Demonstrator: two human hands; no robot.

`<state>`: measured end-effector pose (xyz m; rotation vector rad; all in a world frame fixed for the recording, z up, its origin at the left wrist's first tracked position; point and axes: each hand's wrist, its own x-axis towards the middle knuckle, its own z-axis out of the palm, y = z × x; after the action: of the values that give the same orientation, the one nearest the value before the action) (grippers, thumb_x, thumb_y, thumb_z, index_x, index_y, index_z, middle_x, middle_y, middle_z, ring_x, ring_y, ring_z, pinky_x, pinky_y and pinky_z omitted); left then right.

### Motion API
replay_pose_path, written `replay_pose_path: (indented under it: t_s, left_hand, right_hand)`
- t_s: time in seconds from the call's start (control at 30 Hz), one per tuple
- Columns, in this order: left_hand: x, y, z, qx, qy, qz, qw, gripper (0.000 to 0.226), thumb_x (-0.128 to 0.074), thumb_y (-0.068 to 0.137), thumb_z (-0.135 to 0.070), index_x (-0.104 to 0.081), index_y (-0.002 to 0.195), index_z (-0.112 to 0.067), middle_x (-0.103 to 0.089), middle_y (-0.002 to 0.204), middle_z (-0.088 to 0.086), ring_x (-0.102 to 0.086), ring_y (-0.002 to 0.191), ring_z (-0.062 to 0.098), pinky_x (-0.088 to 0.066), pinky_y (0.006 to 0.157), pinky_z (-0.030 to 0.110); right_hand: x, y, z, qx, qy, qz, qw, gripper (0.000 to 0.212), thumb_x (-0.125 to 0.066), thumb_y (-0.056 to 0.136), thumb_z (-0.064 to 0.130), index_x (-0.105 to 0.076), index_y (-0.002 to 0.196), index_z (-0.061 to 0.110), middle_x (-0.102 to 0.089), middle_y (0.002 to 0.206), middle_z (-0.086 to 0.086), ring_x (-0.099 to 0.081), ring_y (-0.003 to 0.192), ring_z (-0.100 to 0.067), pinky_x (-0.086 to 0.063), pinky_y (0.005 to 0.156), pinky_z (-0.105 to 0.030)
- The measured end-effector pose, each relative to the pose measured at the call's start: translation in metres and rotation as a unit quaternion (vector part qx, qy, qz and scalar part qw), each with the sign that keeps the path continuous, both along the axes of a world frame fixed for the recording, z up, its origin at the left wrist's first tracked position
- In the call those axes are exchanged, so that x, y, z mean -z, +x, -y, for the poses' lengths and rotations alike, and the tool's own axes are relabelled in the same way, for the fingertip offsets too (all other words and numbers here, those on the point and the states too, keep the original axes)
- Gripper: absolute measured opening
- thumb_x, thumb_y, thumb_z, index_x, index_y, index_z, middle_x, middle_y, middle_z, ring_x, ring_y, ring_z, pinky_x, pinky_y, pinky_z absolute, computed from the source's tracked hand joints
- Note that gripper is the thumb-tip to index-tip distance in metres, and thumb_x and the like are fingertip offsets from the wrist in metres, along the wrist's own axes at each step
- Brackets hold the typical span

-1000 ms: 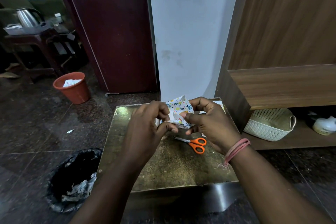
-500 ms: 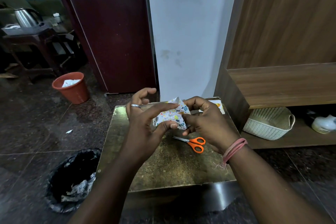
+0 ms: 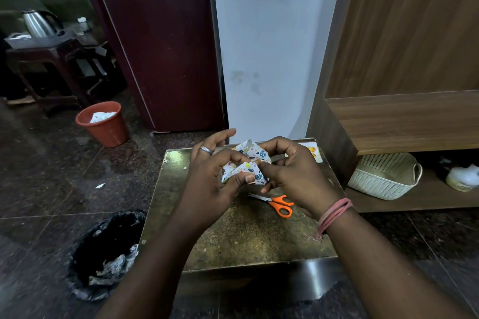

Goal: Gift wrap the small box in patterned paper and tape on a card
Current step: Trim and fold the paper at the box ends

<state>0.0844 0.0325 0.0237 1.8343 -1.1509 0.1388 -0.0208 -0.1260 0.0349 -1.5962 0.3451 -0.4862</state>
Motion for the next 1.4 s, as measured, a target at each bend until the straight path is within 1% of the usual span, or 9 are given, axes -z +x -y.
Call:
replay_pose_path:
  t_s: [0.17,0.33,0.53,0.63,0.8,0.9,1.03,1.23,1.4]
  left_hand:
    - [0.003,0.002,0.001,0.001,-0.01,-0.005,1.0,0.01,-0.073,0.089,-0.033,-0.073,0.093,-0.023,-0.06,0.136,-0.01,-0.054,0.129,0.01,-0.043,0.106,0.031]
    - [0.006,-0.001,0.007,-0.025,-0.058,-0.04,0.997,0.005,-0.073,0.09,-0.027,-0.072,0.088,-0.022,-0.066,0.121,-0.009,-0.062,0.116,0.009,-0.05,0.096,0.032]
    - [0.004,-0.002,0.007,-0.048,-0.094,-0.096,0.99,0.01,-0.08,0.087,-0.024,-0.071,0.089,-0.027,-0.069,0.111,-0.006,-0.066,0.11,0.014,-0.053,0.092,0.044]
    - [0.003,-0.003,0.008,-0.044,-0.118,-0.137,0.983,0.022,-0.084,0.083,-0.017,-0.066,0.093,-0.022,-0.068,0.104,-0.005,-0.067,0.106,0.018,-0.054,0.091,0.047]
    - [-0.005,-0.01,0.01,-0.029,-0.175,-0.243,0.954,0.053,-0.087,0.074,0.004,-0.049,0.106,-0.014,-0.067,0.109,0.008,-0.068,0.099,0.01,-0.053,0.082,0.019]
    - [-0.007,-0.005,0.008,0.003,-0.174,-0.283,0.943,0.049,-0.086,0.077,-0.003,-0.061,0.117,-0.015,-0.071,0.112,0.007,-0.069,0.102,0.014,-0.057,0.087,0.032]
    - [-0.002,-0.001,0.007,0.052,-0.134,-0.317,0.938,0.043,-0.074,0.09,-0.024,-0.064,0.131,-0.032,-0.064,0.139,0.0,-0.056,0.134,0.016,-0.047,0.109,0.04]
    - [0.003,0.0,0.008,0.141,-0.173,-0.43,0.875,0.034,-0.056,0.093,-0.009,-0.062,0.126,-0.017,-0.07,0.121,0.015,-0.065,0.109,0.027,-0.051,0.098,0.047]
    - [0.006,-0.009,0.016,0.125,-0.18,-0.444,0.869,0.03,-0.055,0.094,-0.009,-0.061,0.123,-0.012,-0.074,0.113,0.011,-0.07,0.103,0.025,-0.055,0.093,0.043]
  right_hand:
    - [-0.001,0.0,-0.002,-0.007,-0.01,0.0,1.0,0.013,-0.073,0.089,0.001,-0.069,0.097,0.011,-0.074,0.089,-0.012,-0.063,0.049,-0.029,-0.057,0.052,-0.037]
    - [0.001,0.001,0.001,0.007,-0.032,0.009,0.999,0.017,-0.074,0.091,0.01,-0.067,0.104,0.016,-0.073,0.092,-0.015,-0.065,0.052,-0.029,-0.055,0.055,-0.034]
    - [0.004,0.002,0.004,-0.05,-0.014,0.029,0.998,0.03,-0.079,0.087,0.014,-0.068,0.115,0.019,-0.073,0.104,-0.017,-0.068,0.088,-0.049,-0.061,0.074,-0.053]
    - [0.006,0.003,0.003,-0.045,-0.011,0.03,0.998,0.033,-0.081,0.083,0.007,-0.07,0.111,0.022,-0.072,0.101,-0.022,-0.066,0.079,-0.051,-0.06,0.075,-0.058]
    - [0.005,0.003,0.004,-0.031,-0.017,0.035,0.999,0.03,-0.079,0.085,0.005,-0.07,0.111,0.018,-0.069,0.106,-0.025,-0.064,0.079,-0.052,-0.061,0.066,-0.049]
    - [0.002,0.002,0.0,-0.064,0.005,0.049,0.997,0.027,-0.075,0.088,0.001,-0.068,0.112,0.009,-0.071,0.108,-0.018,-0.062,0.074,-0.043,-0.058,0.063,-0.04]
    - [-0.002,0.002,-0.001,-0.073,0.004,0.054,0.996,0.027,-0.074,0.088,-0.002,-0.07,0.111,0.01,-0.072,0.103,-0.019,-0.061,0.07,-0.036,-0.058,0.065,-0.042]
    - [0.002,0.001,0.004,-0.043,0.05,0.049,0.997,0.03,-0.074,0.085,-0.005,-0.07,0.113,0.008,-0.066,0.106,-0.028,-0.057,0.072,-0.031,-0.054,0.056,-0.033]
    - [0.006,0.001,0.004,-0.03,0.091,0.036,0.995,0.027,-0.075,0.087,0.004,-0.071,0.113,0.009,-0.073,0.104,-0.01,-0.044,0.045,-0.021,-0.04,0.045,-0.028]
